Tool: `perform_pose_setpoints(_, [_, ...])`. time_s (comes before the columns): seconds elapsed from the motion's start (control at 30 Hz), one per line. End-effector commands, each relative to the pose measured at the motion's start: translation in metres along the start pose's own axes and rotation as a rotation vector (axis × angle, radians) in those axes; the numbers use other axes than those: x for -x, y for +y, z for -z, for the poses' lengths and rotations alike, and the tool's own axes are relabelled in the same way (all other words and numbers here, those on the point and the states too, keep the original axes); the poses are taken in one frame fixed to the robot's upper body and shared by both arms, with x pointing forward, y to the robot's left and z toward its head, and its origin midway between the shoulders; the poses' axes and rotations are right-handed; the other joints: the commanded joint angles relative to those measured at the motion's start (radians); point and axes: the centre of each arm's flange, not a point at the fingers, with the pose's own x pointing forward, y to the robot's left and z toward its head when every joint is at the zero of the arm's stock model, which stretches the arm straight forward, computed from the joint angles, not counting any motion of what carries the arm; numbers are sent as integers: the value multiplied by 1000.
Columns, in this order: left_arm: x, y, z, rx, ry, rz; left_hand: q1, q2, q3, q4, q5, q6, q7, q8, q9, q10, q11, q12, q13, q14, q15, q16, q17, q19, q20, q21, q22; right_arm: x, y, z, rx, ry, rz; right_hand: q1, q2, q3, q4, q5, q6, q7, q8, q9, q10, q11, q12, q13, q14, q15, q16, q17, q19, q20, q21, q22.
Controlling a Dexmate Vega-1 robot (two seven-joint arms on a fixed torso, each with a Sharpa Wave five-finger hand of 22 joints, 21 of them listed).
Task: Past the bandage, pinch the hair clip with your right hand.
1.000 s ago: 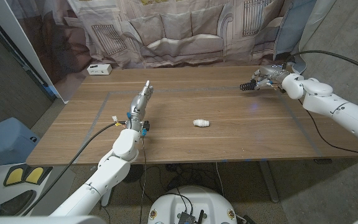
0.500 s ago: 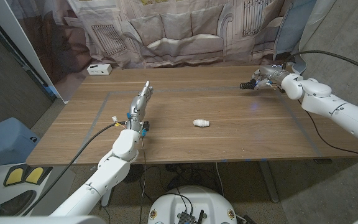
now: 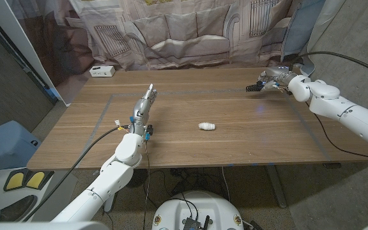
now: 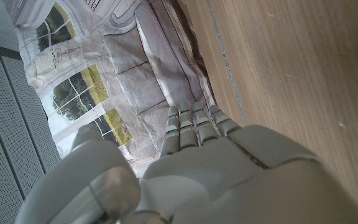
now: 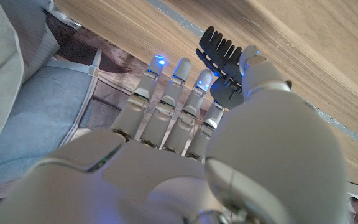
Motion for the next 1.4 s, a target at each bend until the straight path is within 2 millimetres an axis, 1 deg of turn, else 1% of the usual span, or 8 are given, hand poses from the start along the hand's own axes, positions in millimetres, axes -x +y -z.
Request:
perform_pose_setpoints(0.03, [-2, 1, 0, 2, 1, 1, 1, 7, -2, -6, -1, 10, 2, -2, 2, 8, 3, -2, 5, 5, 2, -2, 1, -5, 6, 2, 6, -2, -4, -2, 16, 3, -1, -6, 3, -3, 2, 9, 232, 84, 155, 7, -24, -5, -7, 8, 3, -45, -5, 5, 3, 9, -2, 3])
perform_pose_setpoints(0.1, [-2, 1, 1, 2, 2, 2, 2, 8, -2, -6, -1, 9, 2, -2, 2, 7, 3, -2, 5, 5, 1, -2, 1, -5, 7, 2, 6, -2, -5, -2, 19, 5, -2, -6, 1, -6, 2, 12, 209, 78, 159, 19, -27, -7, -5, 13, 9, -53, -5, 7, 4, 11, -2, 3])
perform_pose_setpoints(0.17, [-2, 1, 1, 2, 4, 2, 2, 8, -1, -6, -1, 10, 1, -2, 2, 8, 3, -2, 5, 4, 1, -2, 1, -5, 6, 2, 6, -3, -5, -3, 24, 6, -8, -8, -1, -9, 3, 14, 196, 76, 166, 31, -36, -11, -6, 18, 10, -52, -6, 8, 4, 11, -2, 3])
perform_pose_setpoints(0.4, [-1, 3, 1, 1, 6, 0, 3, 9, 0, -7, -1, 10, 2, -2, 2, 8, 3, -2, 5, 5, 1, -2, 1, -5, 6, 2, 6, -6, -6, -5, 33, 4, -27, -22, -4, -23, 11, 21, 176, 80, 205, 78, -46, -10, 2, 35, 16, -50, -11, 15, 3, 17, -2, 3])
perform_pose_setpoints(0.53, [-1, 4, 1, 2, 6, -3, 4, 10, 1, -7, -1, 10, 2, -2, 2, 8, 1, -2, 5, 5, 1, -2, 1, -5, 7, 2, 6, -7, -7, -6, 33, 0, -30, -28, -4, -29, 14, 26, 191, 87, 237, 104, -55, -3, 4, 44, 10, -45, -16, 20, 1, 23, -3, 3])
perform_pose_setpoints(0.8, [0, 7, 3, 5, 6, -3, 5, 12, 3, -8, -1, 11, 3, -1, 2, 8, 4, -2, 5, 5, 2, -2, 1, -5, 6, 2, 6, -6, -10, -8, 29, 5, -22, -31, -4, -33, 16, 29, 185, 89, 253, 121, -64, -1, 4, 51, 7, -43, -19, 24, -1, 28, -4, 3])
perform_pose_setpoints(1.1, [-5, 9, 6, 14, 3, 7, 7, 14, 5, -10, -1, 11, 3, -1, 2, 7, 2, -3, 5, 5, 2, -2, 1, -5, 7, 2, 6, -6, -16, -11, 41, 11, -28, -34, -3, -37, 17, 34, 178, 87, 273, 142, -68, 0, 7, 58, -3, -40, -26, 29, -5, 29, -5, 3])
perform_pose_setpoints(1.4, [-9, 12, 9, 18, 8, 13, 9, 15, 7, -11, -1, 11, 2, -2, 2, 7, 4, -3, 5, 5, 2, -2, 1, -5, 6, 2, 6, -4, -16, -12, 34, 14, -26, -37, 1, -40, 20, 39, 205, 102, 303, 157, -59, 9, 14, 65, 0, -35, -24, 37, -7, 33, -6, 3])
